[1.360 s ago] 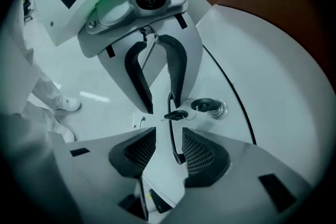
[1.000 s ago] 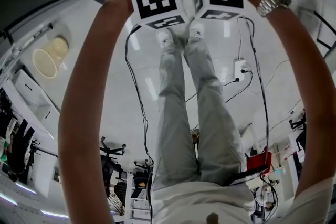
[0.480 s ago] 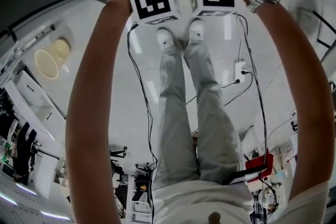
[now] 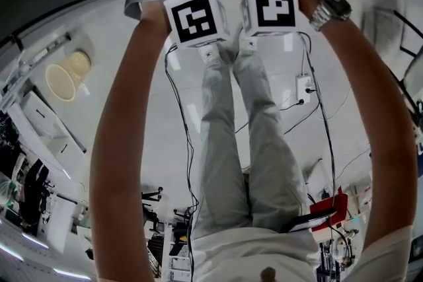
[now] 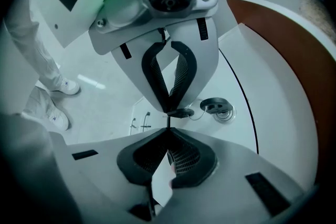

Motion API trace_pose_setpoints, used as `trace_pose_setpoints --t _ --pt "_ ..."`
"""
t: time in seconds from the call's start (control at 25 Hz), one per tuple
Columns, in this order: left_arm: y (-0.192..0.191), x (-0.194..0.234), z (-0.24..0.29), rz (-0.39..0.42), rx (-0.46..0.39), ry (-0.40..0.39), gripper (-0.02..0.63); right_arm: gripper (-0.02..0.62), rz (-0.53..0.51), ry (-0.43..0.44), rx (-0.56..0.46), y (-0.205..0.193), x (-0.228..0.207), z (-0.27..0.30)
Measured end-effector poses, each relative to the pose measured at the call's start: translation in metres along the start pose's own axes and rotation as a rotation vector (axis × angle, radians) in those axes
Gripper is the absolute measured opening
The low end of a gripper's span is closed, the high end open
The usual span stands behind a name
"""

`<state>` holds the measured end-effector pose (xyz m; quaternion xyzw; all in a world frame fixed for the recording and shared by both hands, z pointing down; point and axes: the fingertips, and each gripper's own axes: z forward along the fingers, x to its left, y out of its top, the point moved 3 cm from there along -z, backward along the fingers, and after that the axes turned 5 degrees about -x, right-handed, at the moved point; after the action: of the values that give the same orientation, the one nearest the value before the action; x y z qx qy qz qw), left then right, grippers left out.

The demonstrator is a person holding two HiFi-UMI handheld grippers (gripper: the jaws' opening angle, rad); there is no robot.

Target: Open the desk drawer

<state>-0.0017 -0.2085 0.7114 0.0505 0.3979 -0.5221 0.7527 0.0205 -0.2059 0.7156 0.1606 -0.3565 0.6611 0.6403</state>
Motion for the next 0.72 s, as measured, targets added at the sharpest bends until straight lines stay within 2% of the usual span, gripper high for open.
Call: trace_pose_setpoints --t 0.32,0.72 --pt "0.016 -0.043 -0.028 0.002 0.000 -0.030 0.023 0.035 0.019 0.024 -0.019 0.009 0.042 -0.034" --pt "0.016 -0.056 -0.033 -0.027 0.010 -0.078 0.023 0.035 0.031 0.050 -0.026 0.010 0.053 -0.041"
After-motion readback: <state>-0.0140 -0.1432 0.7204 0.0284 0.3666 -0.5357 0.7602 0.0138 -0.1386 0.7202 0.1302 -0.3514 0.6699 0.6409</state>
